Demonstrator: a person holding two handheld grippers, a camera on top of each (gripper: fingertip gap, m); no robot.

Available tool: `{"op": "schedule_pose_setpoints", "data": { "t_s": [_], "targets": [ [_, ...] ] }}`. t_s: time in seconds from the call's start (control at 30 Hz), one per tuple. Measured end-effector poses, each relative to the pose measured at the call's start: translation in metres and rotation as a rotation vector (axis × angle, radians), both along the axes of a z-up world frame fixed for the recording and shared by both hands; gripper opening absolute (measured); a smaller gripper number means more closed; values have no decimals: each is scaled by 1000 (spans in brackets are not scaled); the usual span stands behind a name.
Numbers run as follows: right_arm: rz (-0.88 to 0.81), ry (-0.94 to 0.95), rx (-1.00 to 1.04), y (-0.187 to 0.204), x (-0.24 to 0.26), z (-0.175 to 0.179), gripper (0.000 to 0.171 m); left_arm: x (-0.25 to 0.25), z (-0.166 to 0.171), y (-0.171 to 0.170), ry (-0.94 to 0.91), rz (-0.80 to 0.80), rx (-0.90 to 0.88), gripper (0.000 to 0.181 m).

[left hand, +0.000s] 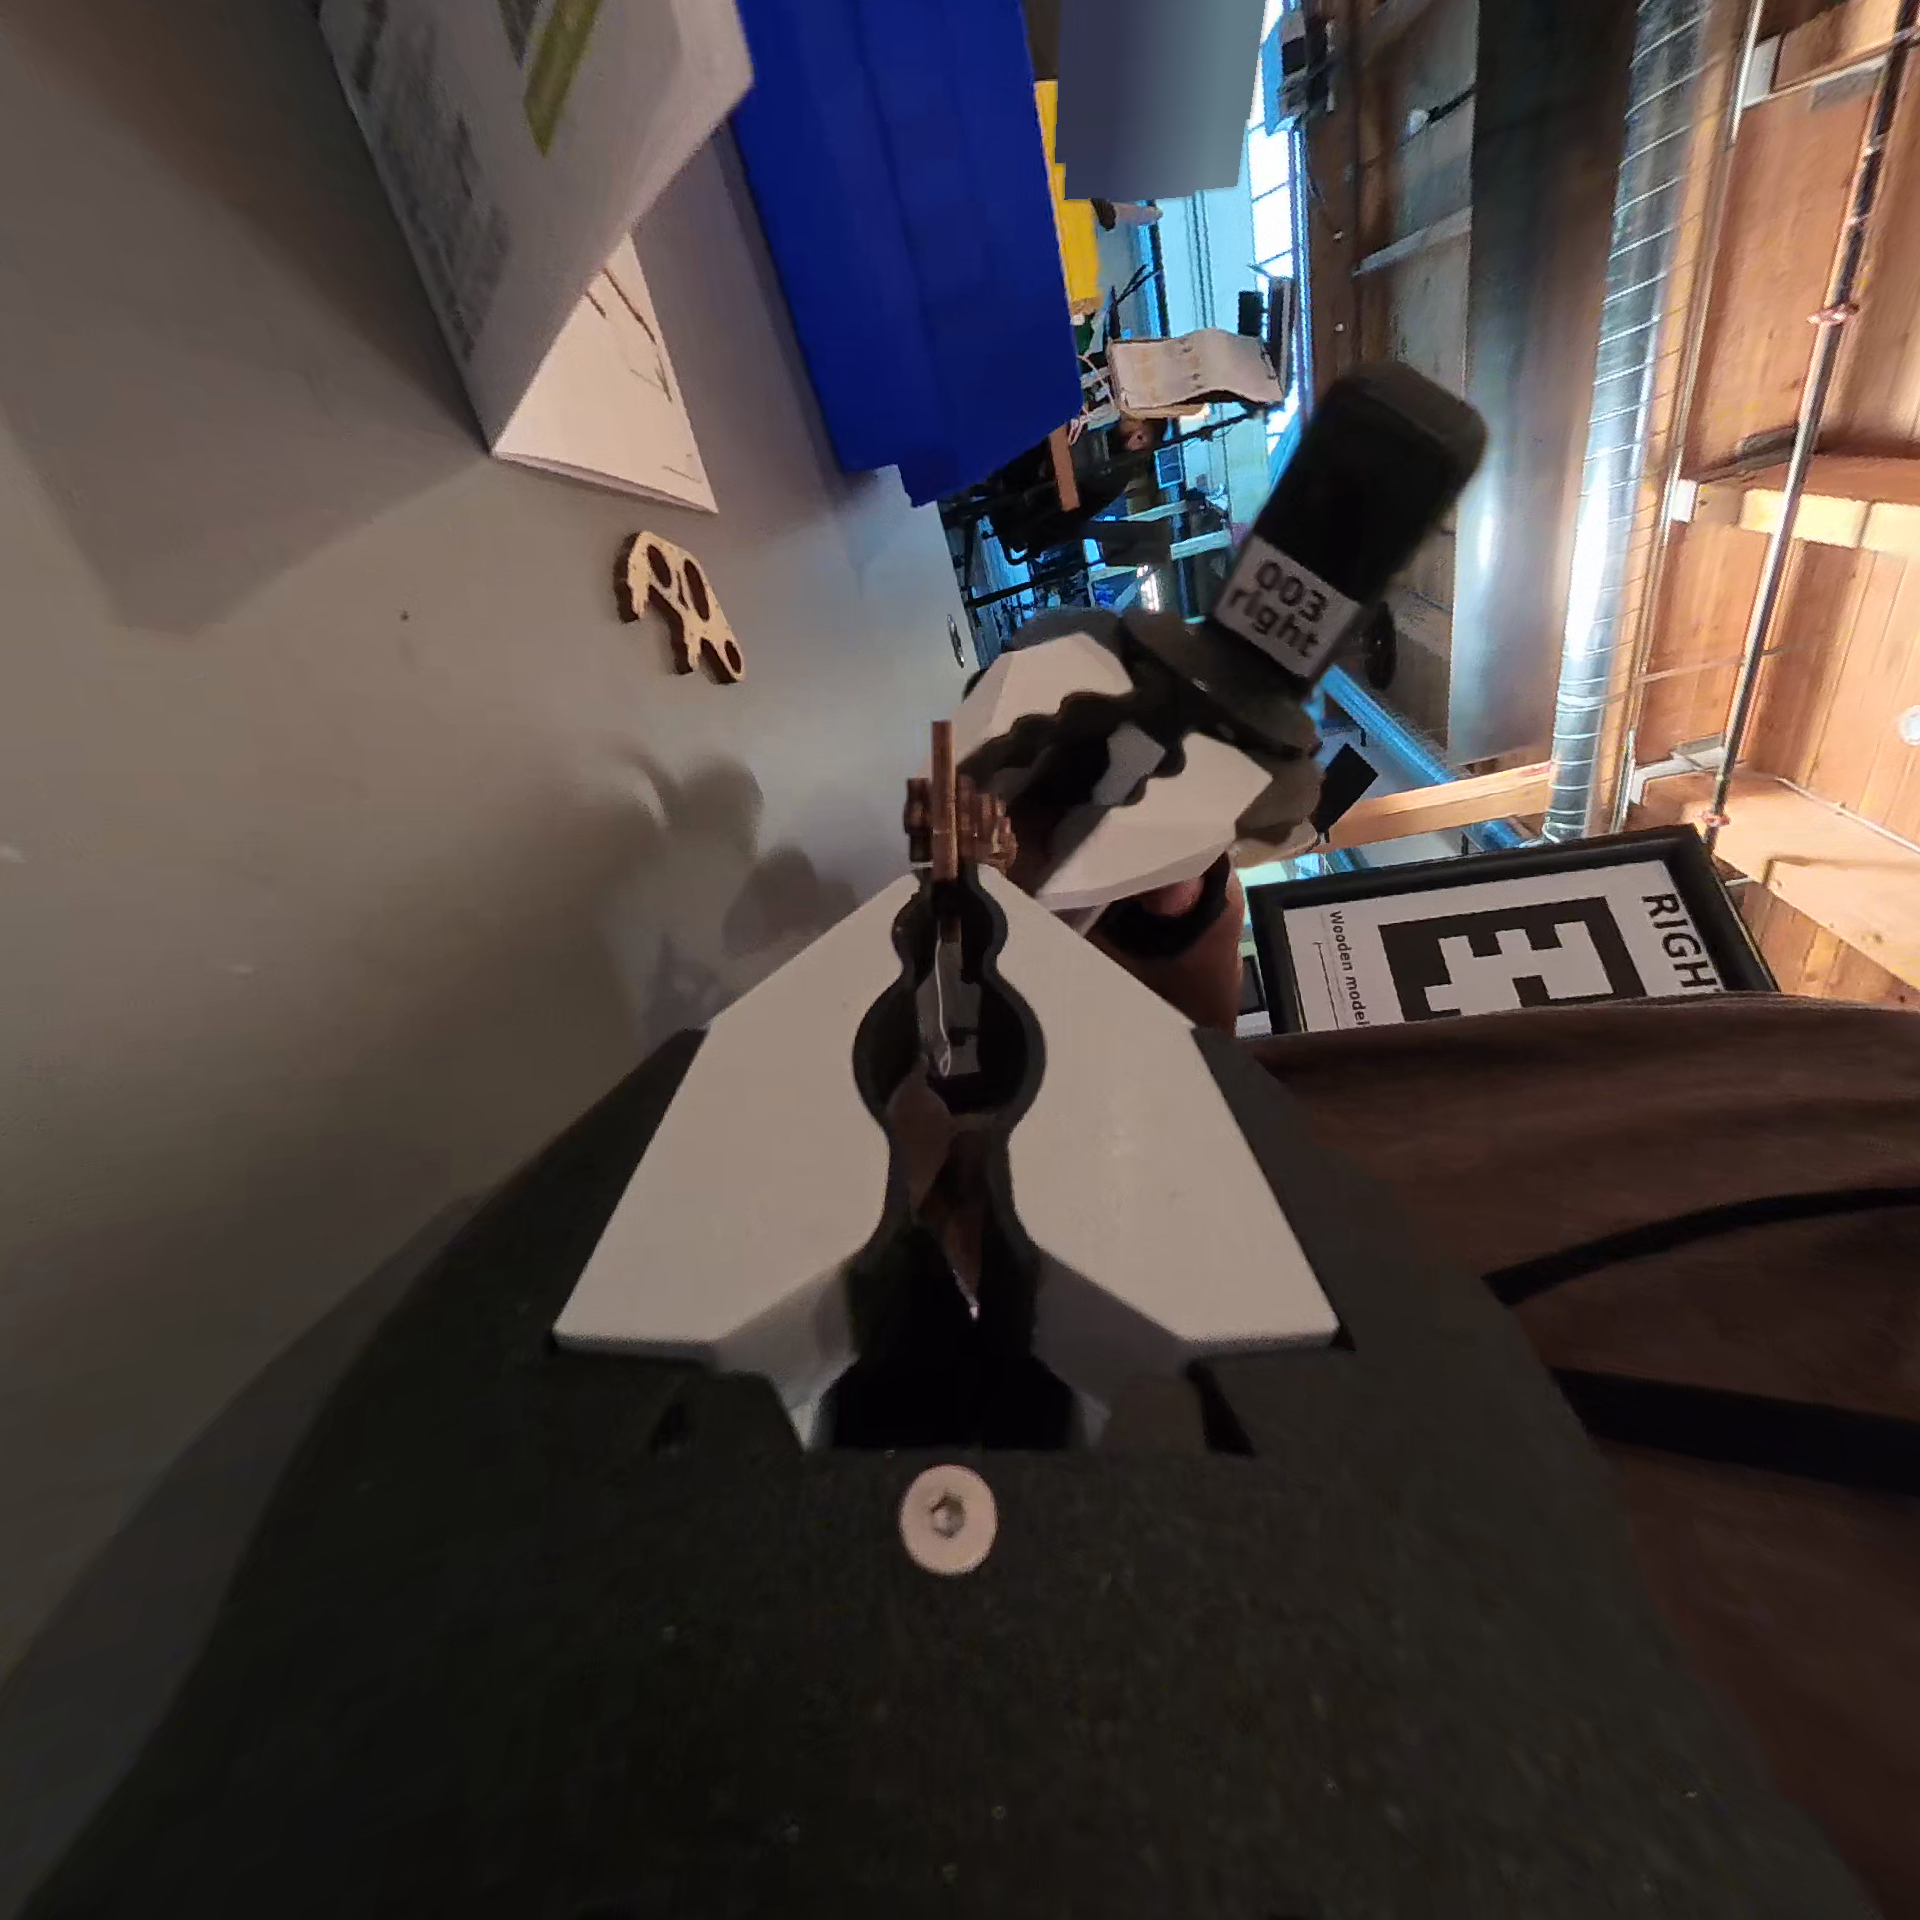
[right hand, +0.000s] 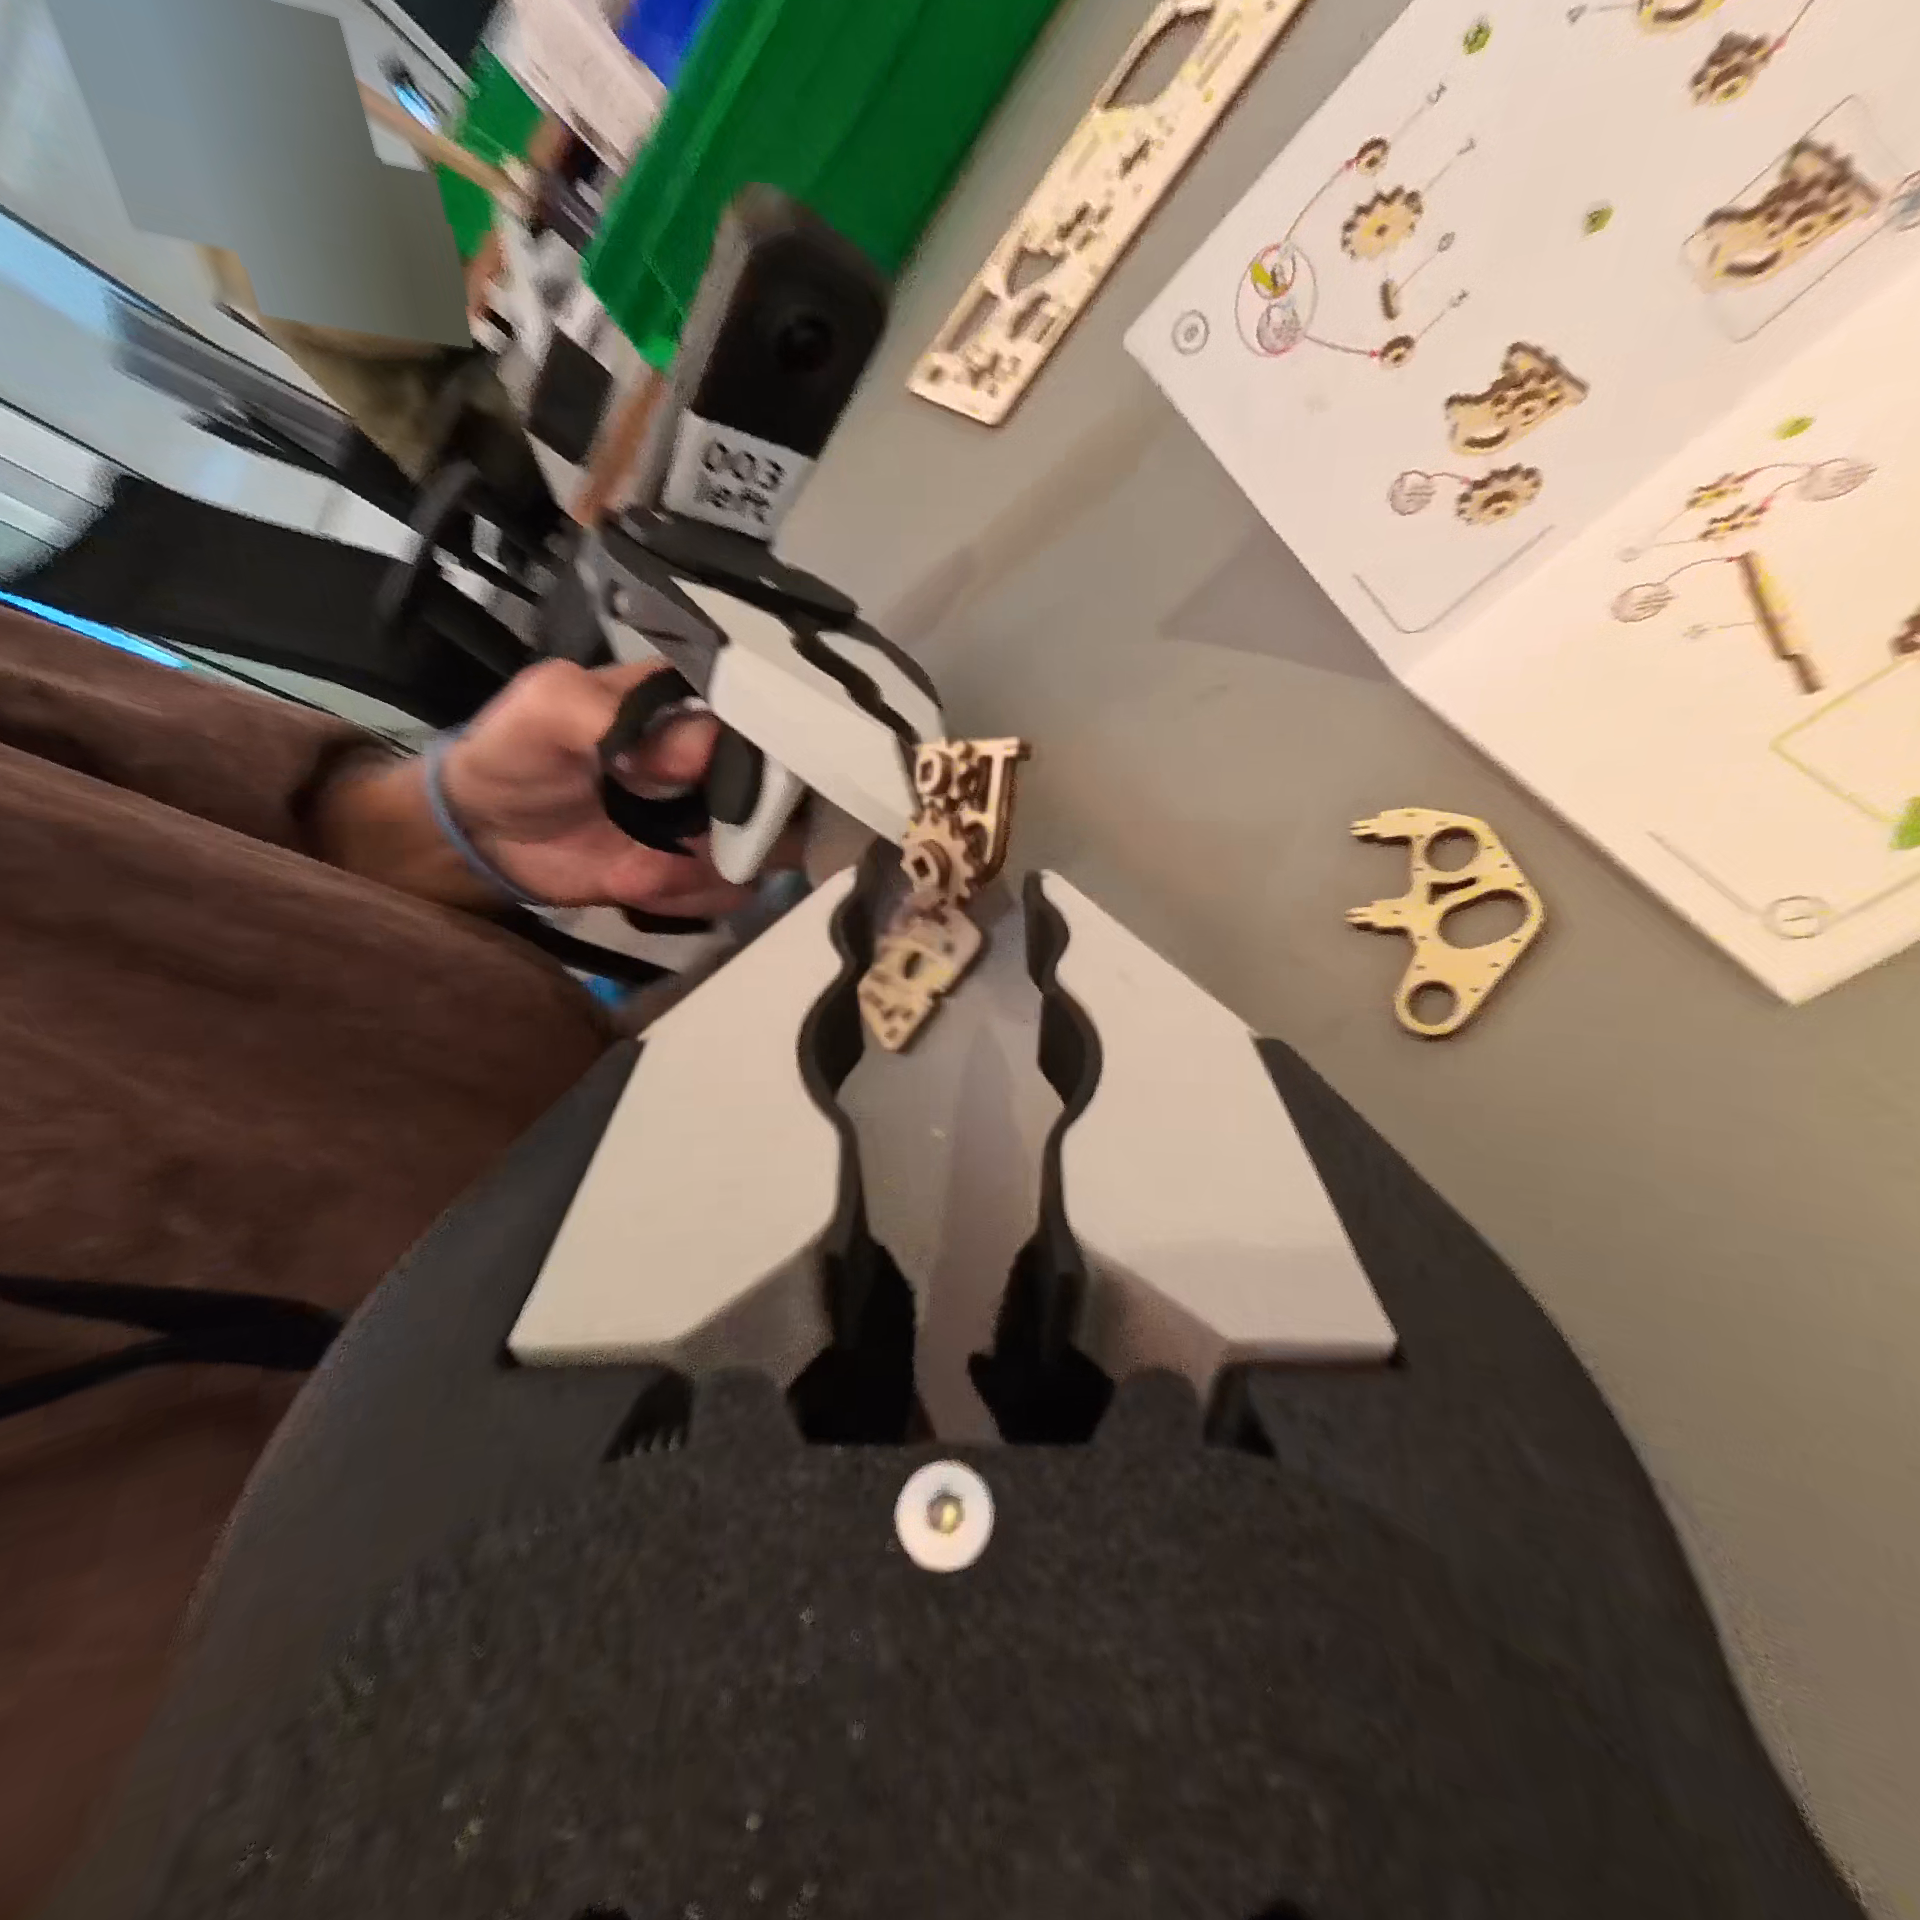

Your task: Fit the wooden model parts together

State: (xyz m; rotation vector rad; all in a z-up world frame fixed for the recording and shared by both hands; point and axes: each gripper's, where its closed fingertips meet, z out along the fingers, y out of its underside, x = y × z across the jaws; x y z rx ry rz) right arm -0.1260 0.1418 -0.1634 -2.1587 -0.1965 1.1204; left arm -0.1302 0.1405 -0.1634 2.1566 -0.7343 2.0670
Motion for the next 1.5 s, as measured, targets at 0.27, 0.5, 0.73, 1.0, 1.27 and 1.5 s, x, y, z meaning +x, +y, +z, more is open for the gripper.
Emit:
{"op": "schedule_pose_setpoints", "data": {
  "t_s": [0.27, 0.5, 0.73, 1.0, 1.27, 1.5],
  "targets": [
    [43, 370, -74, -4, 1, 24, 20, -1, 16, -11, -71, -78, 43, 1],
    [83, 423, -116, -8, -6, 22, 20, -1, 22, -18, -96, -110, 2, 1],
    [86, 508, -149, -6, -8, 26, 9, -3, 23, -19, -95, -112, 20, 1],
    [87, 524, -136, -5, -6, 29, 9, -5, 30, -17, -134, -118, -7, 11],
    [80, 518, -129, -3, -7, 28, 9, -7, 24, -16, -98, -131, 32, 1],
    [109, 384, -88, -6, -10, 21, 10, -11, 20, -20, -74, -168, 13, 1]
  ]
}}
